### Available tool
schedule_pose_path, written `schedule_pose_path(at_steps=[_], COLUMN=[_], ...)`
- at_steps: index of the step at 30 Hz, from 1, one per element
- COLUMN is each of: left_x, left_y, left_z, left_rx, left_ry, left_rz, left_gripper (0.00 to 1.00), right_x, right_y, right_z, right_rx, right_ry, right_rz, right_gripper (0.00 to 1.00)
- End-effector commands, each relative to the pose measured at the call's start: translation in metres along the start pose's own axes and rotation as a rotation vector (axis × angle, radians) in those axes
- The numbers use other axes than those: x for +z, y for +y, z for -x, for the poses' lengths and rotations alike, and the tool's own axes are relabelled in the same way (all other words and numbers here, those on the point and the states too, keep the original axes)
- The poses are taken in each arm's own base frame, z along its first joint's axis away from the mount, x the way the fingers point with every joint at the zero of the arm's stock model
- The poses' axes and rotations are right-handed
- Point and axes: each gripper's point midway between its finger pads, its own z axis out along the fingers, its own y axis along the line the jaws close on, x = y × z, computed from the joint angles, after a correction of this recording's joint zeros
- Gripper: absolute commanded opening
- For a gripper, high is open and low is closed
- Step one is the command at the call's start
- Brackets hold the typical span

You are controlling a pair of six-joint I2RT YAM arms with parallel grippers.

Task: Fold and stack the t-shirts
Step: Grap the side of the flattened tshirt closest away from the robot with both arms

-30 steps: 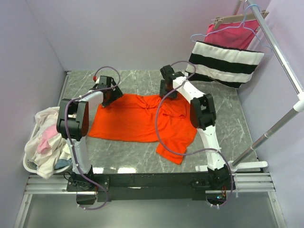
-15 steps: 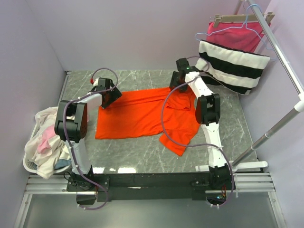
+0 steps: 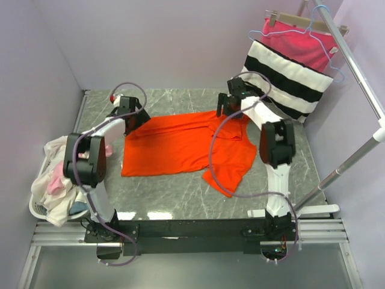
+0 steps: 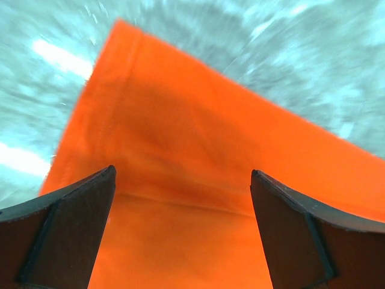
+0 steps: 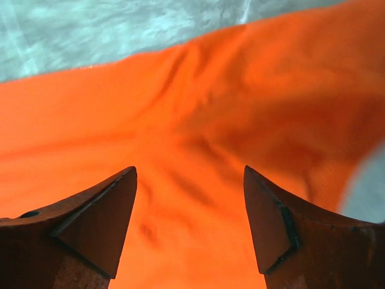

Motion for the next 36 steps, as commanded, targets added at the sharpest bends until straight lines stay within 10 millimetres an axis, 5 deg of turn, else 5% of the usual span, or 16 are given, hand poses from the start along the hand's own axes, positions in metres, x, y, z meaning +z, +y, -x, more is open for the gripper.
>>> schedule_pose_path(at_steps=[1,4,6,7,8,10,11,13,14,19,28,36], left_x=[-0.063,-0.08,-0.088,-0.09,-0.094,-0.1,-0.107,-0.116,-0.125,-0.139,-0.145,-0.127], left_y=[-0.026,-0.017,-0.005,0.003,0.015,0.027,0.038,0.047,0.057,0.08,0.123,0.134], left_z=[0.063,0.053,0.031,0.019,-0.001,-0.025,-0.045,-0.062,-0.075,-0.101,-0.12,-0.146], left_rx=[-0.014,-0.035,-0.03,-0.043,-0.041,-0.061,-0.052,-0.05,-0.024,-0.117,-0.193,-0.19], left_ry=[-0.196,-0.167,-0.122,-0.097,-0.067,-0.03,-0.012,-0.021,-0.034,-0.011,-0.017,0.078], left_rz=[-0.111,-0.11,-0.101,-0.083,-0.074,-0.065,-0.054,-0.016,0.023,0.081,0.21,0.286], left_gripper=[0.99,1.0,0.99,0.99,1.0,0.99,1.0,0.99,0.99,1.0,0.99,0.99], right_x=[-0.117,-0.142,-0.138,-0.152,-0.142,-0.154,-0.146,-0.159,-0.154,-0.165,-0.178,-0.18], right_y=[0.03,0.026,0.017,0.016,0.005,-0.004,-0.015,-0.023,-0.031,-0.043,-0.041,-0.042], right_z=[0.082,0.059,0.025,0.017,-0.015,-0.042,-0.076,-0.101,-0.131,-0.201,-0.276,-0.294], right_rx=[-0.077,-0.06,-0.039,-0.034,-0.028,0.005,0.011,0.053,0.066,0.168,0.222,0.222], right_ry=[-0.389,-0.352,-0.276,-0.28,-0.21,-0.174,-0.104,-0.081,-0.022,0.083,0.204,0.234], right_rz=[0.066,0.059,0.048,0.062,0.045,0.034,0.013,0.012,0.0,0.015,0.031,0.012], right_gripper=[0.79,0.79,0.79,0.79,0.79,0.79,0.79,0.77,0.77,0.77,0.77,0.77])
